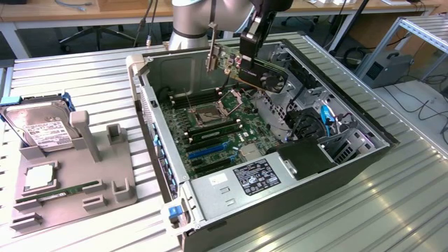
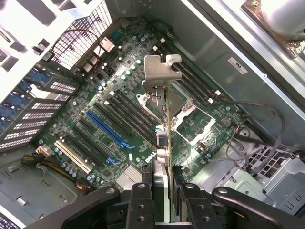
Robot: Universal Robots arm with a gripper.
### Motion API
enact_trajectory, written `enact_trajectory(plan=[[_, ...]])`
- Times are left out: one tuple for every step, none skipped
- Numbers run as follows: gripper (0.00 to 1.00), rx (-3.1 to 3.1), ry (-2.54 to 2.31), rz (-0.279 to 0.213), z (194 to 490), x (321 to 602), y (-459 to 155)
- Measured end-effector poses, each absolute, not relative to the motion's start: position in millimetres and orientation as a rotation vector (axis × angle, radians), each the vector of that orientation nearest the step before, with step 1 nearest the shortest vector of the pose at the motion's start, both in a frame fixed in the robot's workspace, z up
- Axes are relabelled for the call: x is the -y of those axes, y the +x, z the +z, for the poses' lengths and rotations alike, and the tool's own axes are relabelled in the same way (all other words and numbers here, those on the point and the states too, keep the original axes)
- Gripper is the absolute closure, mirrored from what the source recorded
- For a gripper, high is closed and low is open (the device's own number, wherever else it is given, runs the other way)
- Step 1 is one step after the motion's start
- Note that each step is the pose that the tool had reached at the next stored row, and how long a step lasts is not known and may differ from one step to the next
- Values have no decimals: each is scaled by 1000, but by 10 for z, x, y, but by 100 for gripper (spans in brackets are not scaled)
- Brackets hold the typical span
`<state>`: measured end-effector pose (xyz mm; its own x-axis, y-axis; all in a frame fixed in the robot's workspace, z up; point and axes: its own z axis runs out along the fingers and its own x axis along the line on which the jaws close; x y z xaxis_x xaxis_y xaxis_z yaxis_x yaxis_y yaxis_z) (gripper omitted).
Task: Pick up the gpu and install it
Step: 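Insert the gpu into the slot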
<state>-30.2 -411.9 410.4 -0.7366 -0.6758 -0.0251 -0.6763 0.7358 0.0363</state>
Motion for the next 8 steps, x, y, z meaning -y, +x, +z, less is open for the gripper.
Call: enact_trajectory(plan=[[73,-2916,-1140,67,4104,4119,-302],[73,-2914,-1144,67,4104,4119,-302],[73,-2913,-1148,67,4104,4119,-302],[73,-2911,-1152,67,4104,4119,-302],[73,-2910,-1156,67,4104,4119,-302],[73,-2908,-1159,67,4104,4119,-303],[73,-2907,-1164,67,4105,4119,-302],[73,-2905,-1168,67,4104,4119,-302]])
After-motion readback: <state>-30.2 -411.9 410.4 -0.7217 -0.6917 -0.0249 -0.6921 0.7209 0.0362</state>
